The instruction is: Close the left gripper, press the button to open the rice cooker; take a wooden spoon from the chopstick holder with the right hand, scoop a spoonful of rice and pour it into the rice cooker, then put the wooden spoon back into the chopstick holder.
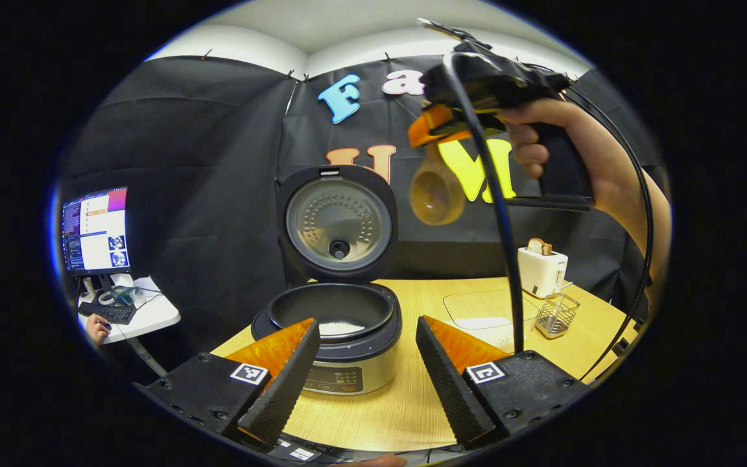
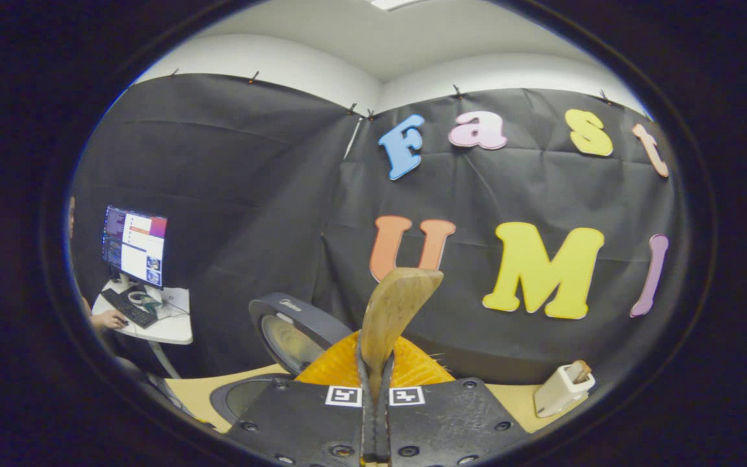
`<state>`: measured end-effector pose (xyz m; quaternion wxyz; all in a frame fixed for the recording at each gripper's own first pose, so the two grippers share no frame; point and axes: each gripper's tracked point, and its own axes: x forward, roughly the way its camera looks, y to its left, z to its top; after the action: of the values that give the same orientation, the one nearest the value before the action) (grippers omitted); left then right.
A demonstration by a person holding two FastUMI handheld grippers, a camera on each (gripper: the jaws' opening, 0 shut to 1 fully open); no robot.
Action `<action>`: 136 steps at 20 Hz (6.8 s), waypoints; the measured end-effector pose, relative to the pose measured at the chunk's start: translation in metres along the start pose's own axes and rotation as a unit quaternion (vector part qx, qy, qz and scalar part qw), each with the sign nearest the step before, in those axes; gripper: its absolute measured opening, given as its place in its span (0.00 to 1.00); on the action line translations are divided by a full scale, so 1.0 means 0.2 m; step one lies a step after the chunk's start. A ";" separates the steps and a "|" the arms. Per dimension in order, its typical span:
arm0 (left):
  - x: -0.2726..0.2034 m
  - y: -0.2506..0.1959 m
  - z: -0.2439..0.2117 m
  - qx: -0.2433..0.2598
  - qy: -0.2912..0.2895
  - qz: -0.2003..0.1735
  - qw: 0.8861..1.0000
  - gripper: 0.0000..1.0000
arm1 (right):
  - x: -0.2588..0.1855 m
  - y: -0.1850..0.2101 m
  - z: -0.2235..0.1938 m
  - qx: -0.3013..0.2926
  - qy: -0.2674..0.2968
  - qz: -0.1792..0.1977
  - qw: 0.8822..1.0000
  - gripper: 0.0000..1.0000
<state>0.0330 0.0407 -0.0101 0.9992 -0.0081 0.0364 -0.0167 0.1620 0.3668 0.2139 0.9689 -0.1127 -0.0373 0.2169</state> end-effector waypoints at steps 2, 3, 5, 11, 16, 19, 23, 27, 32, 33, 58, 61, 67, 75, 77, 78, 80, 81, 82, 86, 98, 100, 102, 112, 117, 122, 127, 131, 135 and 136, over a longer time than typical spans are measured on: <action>-0.01 -0.01 0.03 0.001 -0.008 0.005 1.000 0.95 | -0.06 -0.16 -0.04 0.009 0.001 -0.016 1.000 0.01; -0.01 -0.02 0.03 0.000 -0.012 0.005 1.000 0.95 | -0.09 -0.24 -0.06 0.011 0.003 -0.023 1.000 0.02; -0.02 -0.05 0.04 -0.004 -0.016 0.003 1.000 0.95 | -0.16 -0.41 -0.11 0.013 0.004 -0.045 0.999 0.01; -0.05 -0.14 0.10 -0.006 -0.037 -0.002 0.999 0.95 | -0.36 -0.91 -0.34 0.040 0.022 -0.110 0.993 0.02; -0.04 -0.19 0.09 -0.004 -0.037 -0.010 0.999 0.95 | -0.46 -1.31 -0.66 0.040 0.047 -0.189 0.980 0.01; -0.04 -0.21 0.09 -0.003 -0.036 -0.016 0.999 0.95 | -0.49 -1.45 -0.92 0.057 0.079 -0.219 0.971 0.00; -0.04 -0.23 0.08 -0.013 -0.035 -0.027 0.999 0.95 | -0.44 -1.55 -1.22 0.093 0.105 -0.244 0.960 0.02; -0.03 -0.21 0.08 -0.016 -0.034 -0.026 0.999 0.95 | -0.39 -1.58 -1.42 0.130 0.116 -0.263 0.949 0.02; -0.03 -0.19 0.07 -0.023 -0.032 -0.025 0.999 0.95 | -0.35 -1.57 -1.63 0.191 0.153 -0.267 0.932 0.06; -0.03 -0.19 0.08 -0.025 -0.033 -0.024 0.999 0.95 | -0.35 -1.56 -1.65 0.204 0.155 -0.262 0.930 0.08; 0.01 0.08 0.62 0.039 -0.084 0.030 0.995 0.95 | -1.08 -1.19 -1.30 0.073 0.058 -0.226 0.970 0.96; 0.11 0.05 0.78 0.033 -0.095 0.014 0.995 0.95 | -1.16 -1.14 -1.28 0.073 0.044 -0.221 0.971 0.96; 0.40 0.13 1.04 0.015 -0.118 0.014 0.993 0.94 | -1.26 -1.09 -1.28 0.074 0.036 -0.220 0.972 0.96; 0.97 0.27 1.26 0.021 -0.139 0.049 0.989 0.95 | -1.21 -0.97 -1.29 0.058 0.027 -0.192 0.979 0.95; 1.09 0.29 1.32 0.024 -0.155 0.056 0.986 0.94 | -1.20 -0.97 -1.28 0.056 0.020 -0.189 0.980 0.96; 1.16 0.30 1.33 0.022 -0.155 0.058 0.986 0.94 | -1.20 -0.98 -1.28 0.054 0.018 -0.190 0.980 0.96; 1.28 0.31 1.33 0.011 -0.146 0.052 0.988 0.94 | -1.21 -1.01 -1.25 0.050 0.012 -0.199 0.979 0.96; 1.34 0.32 1.30 0.008 -0.136 0.048 0.989 0.94 | -1.21 -1.02 -1.25 0.049 0.010 -0.202 0.978 0.94; 1.39 0.31 1.27 0.009 -0.125 0.046 0.991 0.94 | -1.22 -1.02 -1.24 0.050 0.009 -0.204 0.978 0.95; 1.52 0.31 1.19 0.023 -0.088 0.050 0.995 0.94 | -1.24 -1.04 -1.26 0.058 0.008 -0.208 0.976 0.95; 1.30 0.35 0.98 0.033 -0.041 0.040 0.998 0.91 | -1.38 -0.88 -1.23 0.076 -0.001 -0.188 0.979 0.96; 1.22 0.34 0.93 0.032 -0.037 0.040 0.998 0.91 | -1.44 -0.85 -1.21 0.083 -0.007 -0.191 0.978 0.96; 1.11 0.34 0.85 0.032 -0.026 0.038 0.998 0.92 | -1.48 -0.84 -1.22 0.095 -0.005 -0.194 0.976 0.95; 0.75 0.31 0.34 0.024 0.050 0.023 0.998 0.94 | -1.66 -0.73 -1.21 0.088 0.006 -0.190 0.978 0.95; 0.69 0.32 0.16 0.027 0.082 0.015 0.996 0.94 | -1.69 -0.71 -1.25 0.091 0.018 -0.187 0.978 0.95; 0.60 0.32 0.06 0.024 0.085 0.012 0.996 0.93 | -1.69 -0.70 -1.25 0.096 0.022 -0.185 0.978 0.95; 0.52 0.33 -0.01 0.018 0.085 0.010 0.996 0.93 | -1.69 -0.69 -1.26 0.097 0.026 -0.181 0.978 0.95; 0.46 0.34 -0.08 0.011 0.085 0.014 0.996 0.93 | -1.68 -0.67 -1.28 0.096 0.033 -0.176 0.979 0.95; 0.44 0.34 -0.09 0.012 0.055 0.022 0.998 0.92 | -1.66 -0.64 -1.31 0.095 0.040 -0.170 0.980 0.95; 0.44 0.34 -0.08 0.011 0.047 0.024 0.999 0.92 | -1.66 -0.64 -1.31 0.094 0.041 -0.170 0.980 0.95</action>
<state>0.1207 0.1049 -0.0344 0.9965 0.0045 0.0828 0.0065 -0.0529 0.0594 -0.0182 0.9987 -0.0221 0.0047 0.0467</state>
